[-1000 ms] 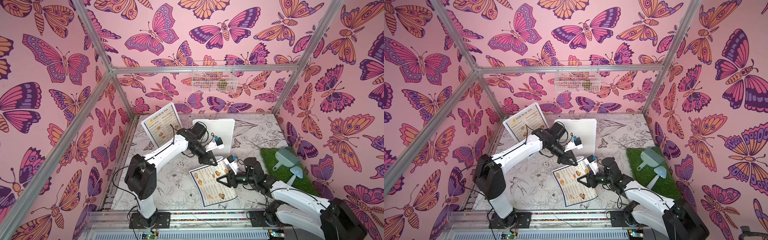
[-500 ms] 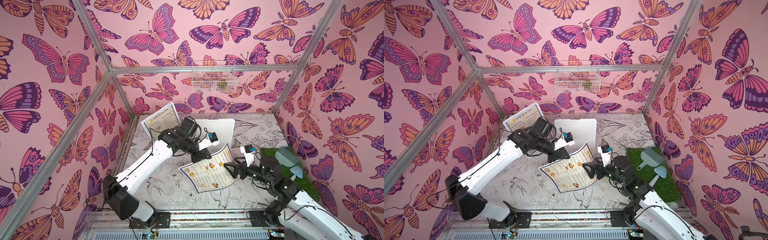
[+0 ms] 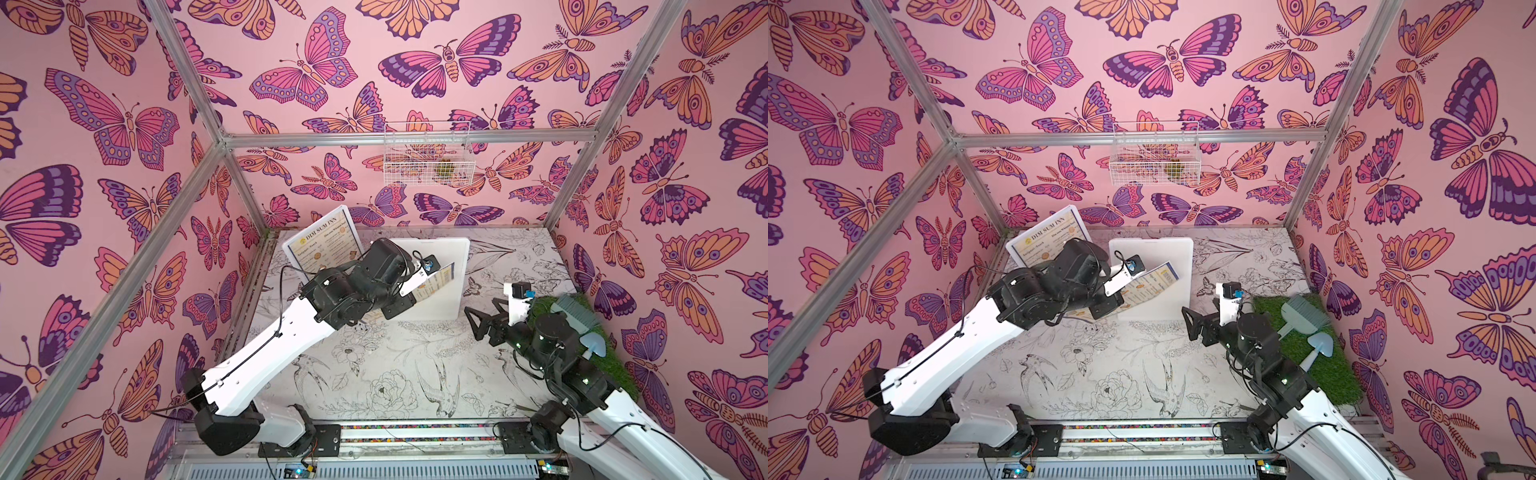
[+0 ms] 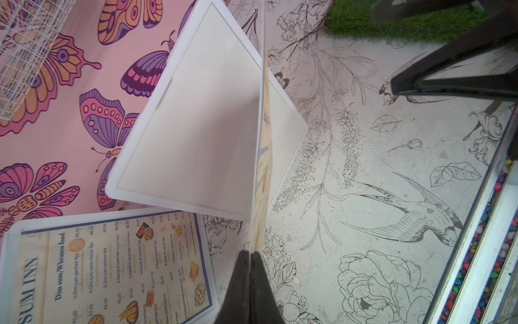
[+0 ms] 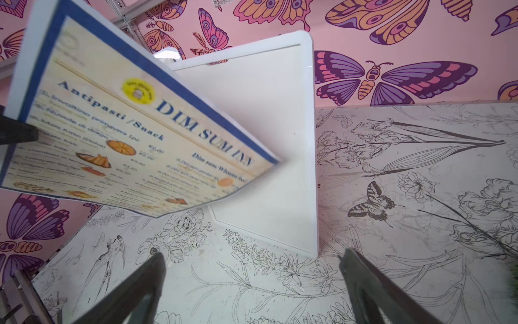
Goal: Insert the menus into the narrow rack
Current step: Pick up the menu from the center of the board.
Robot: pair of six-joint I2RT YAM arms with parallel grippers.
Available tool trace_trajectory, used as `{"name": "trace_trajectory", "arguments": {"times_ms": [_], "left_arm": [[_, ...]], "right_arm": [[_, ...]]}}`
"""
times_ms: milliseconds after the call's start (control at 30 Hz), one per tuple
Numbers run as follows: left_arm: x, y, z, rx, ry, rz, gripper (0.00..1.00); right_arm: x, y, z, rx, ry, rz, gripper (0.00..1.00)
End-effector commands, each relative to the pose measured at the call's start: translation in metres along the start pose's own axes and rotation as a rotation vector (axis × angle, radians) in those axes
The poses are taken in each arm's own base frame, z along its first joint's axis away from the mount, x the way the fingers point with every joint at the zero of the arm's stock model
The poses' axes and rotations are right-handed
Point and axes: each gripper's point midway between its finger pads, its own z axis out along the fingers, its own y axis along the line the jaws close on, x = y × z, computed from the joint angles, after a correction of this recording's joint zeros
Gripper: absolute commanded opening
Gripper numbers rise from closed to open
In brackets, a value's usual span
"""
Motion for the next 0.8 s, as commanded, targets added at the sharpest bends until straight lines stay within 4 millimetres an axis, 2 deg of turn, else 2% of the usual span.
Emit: {"name": "trace_trajectory", "arguments": {"times_ms": [0,67,100,167,300,400,533,633,767], "left_arm": [[-0.010,0.030,-0.033,-0.163,-0.072,-0.061,0.00],[-0.019,0.040,-0.050,-0.198,-0.129,-0.076,0.00],[-0.025,0.045,-0.069,-0.209,-0.188,-0.088,0.00],[-0.037,0.048,-0.090,-0.201,-0.277,-0.102,0.00],[-0.054,0.053,-0.126,-0.203,-0.413,-0.108,0.01],[-0.061,0.059,-0.146,-0.230,-0.483,-0.080,0.01],[-0.072,0.067,-0.170,-0.259,-0.574,-0.086,0.01],[-0.081,0.066,-0.187,-0.231,-0.665,-0.130,0.01],[-0.089,0.062,-0.210,-0.175,-0.798,-0.205,0.01]], "right_arm": [[-0.025,0.017,-0.003,-0.062,-0.048,-0.037,0.96],[-0.032,0.029,0.000,-0.126,-0.056,-0.051,0.95],[-0.037,0.035,0.002,-0.152,-0.061,-0.057,0.93],[-0.051,0.047,0.006,-0.206,-0.083,-0.064,0.92],[-0.091,0.084,0.009,-0.396,-0.142,-0.082,0.91],[-0.116,0.108,0.010,-0.509,-0.176,-0.100,0.91],[-0.145,0.130,0.007,-0.617,-0.256,-0.113,0.92],[-0.164,0.144,0.000,-0.680,-0.310,-0.137,0.91],[-0.186,0.150,-0.009,-0.702,-0.387,-0.138,0.88]]}}
